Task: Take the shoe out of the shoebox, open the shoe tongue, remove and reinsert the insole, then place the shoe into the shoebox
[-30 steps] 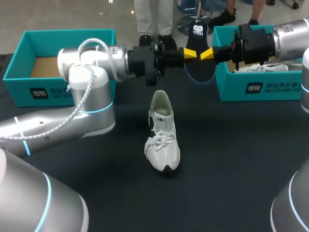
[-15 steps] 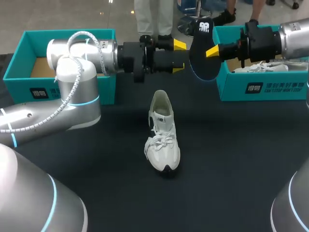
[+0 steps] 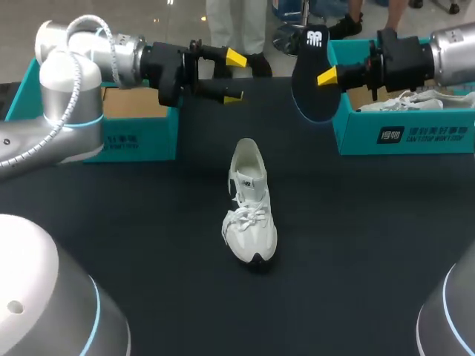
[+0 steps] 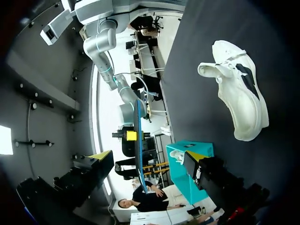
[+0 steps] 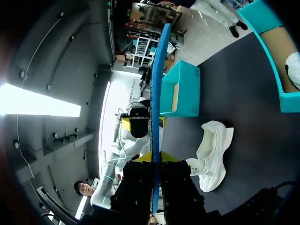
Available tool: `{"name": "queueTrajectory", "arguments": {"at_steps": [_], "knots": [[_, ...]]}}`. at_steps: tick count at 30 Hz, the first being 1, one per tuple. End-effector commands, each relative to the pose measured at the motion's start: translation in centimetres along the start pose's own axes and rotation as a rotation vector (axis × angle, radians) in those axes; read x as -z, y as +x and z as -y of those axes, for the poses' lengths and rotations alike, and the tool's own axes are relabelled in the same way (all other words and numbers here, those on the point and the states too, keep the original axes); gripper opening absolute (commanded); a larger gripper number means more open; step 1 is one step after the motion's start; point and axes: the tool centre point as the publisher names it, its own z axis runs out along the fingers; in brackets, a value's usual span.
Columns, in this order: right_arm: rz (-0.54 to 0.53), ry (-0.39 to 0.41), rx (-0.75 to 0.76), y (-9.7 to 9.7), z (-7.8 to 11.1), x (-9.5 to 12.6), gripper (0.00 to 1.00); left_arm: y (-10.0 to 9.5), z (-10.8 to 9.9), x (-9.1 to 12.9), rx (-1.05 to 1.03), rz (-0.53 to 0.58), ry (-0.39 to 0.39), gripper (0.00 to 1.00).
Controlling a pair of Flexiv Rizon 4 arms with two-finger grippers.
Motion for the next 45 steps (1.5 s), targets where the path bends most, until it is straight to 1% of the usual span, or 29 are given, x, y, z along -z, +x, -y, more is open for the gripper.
{"name": "queueTrajectory", "arguments": {"at_steps": [1, 6, 10, 15, 18, 21, 24, 26, 31, 38, 40, 45], "knots": [[0.009, -0.006, 0.015, 0.3, -0.2, -0.4, 0.0, 0.1, -0.4, 2.4, -0.021, -0.031, 0.151, 1.0], [0.009, -0.025, 0.063, 0.6, -0.5, -0.6, 0.0, 0.7, 0.1, 3.9, -0.048, -0.072, 0.22, 1.0], [0.015, -0.031, 0.071, 0.7, -0.9, -1.0, 0.0, 1.3, 0.3, 5.2, -0.059, -0.109, 0.253, 1.0], [0.024, -0.042, 0.073, 0.9, -1.2, -1.5, 0.0, 1.2, 0.8, 7.0, -0.075, -0.147, 0.277, 1.0], [0.026, -0.046, 0.071, 0.9, -1.3, -1.7, 0.0, 1.7, 1.0, 8.0, -0.098, -0.199, 0.28, 1.0], [0.031, -0.045, 0.071, 1.0, -1.5, -2.0, 0.0, 2.5, 1.2, 8.9, -0.102, -0.234, 0.264, 1.0], [0.034, -0.044, 0.074, 1.2, -1.6, -2.1, 0.0, 3.3, 0.9, 9.5, -0.118, -0.284, 0.204, 1.0], [0.036, -0.043, 0.075, 1.3, -1.7, -2.3, 0.0, 3.9, 0.7, 9.8, -0.111, -0.313, 0.182, 1.0], [0.037, -0.038, 0.078, 1.4, -1.8, -2.6, 0.0, 5.4, 0.7, 10.6, -0.088, -0.367, 0.176, 1.0], [0.035, -0.042, 0.084, 1.3, -1.8, -2.7, 0.0, 5.7, 0.7, 11.0, -0.065, -0.384, 0.157, 1.0], [0.031, -0.042, 0.093, 1.3, -1.8, -2.7, 0.0, 5.7, 0.4, 10.9, -0.05, -0.392, 0.11, 1.0], [0.026, -0.042, 0.158, 1.6, -2.5, -2.9, 0.0, 5.7, 0.4, 10.9, -0.05, -0.392, 0.11, 1.0]]}}
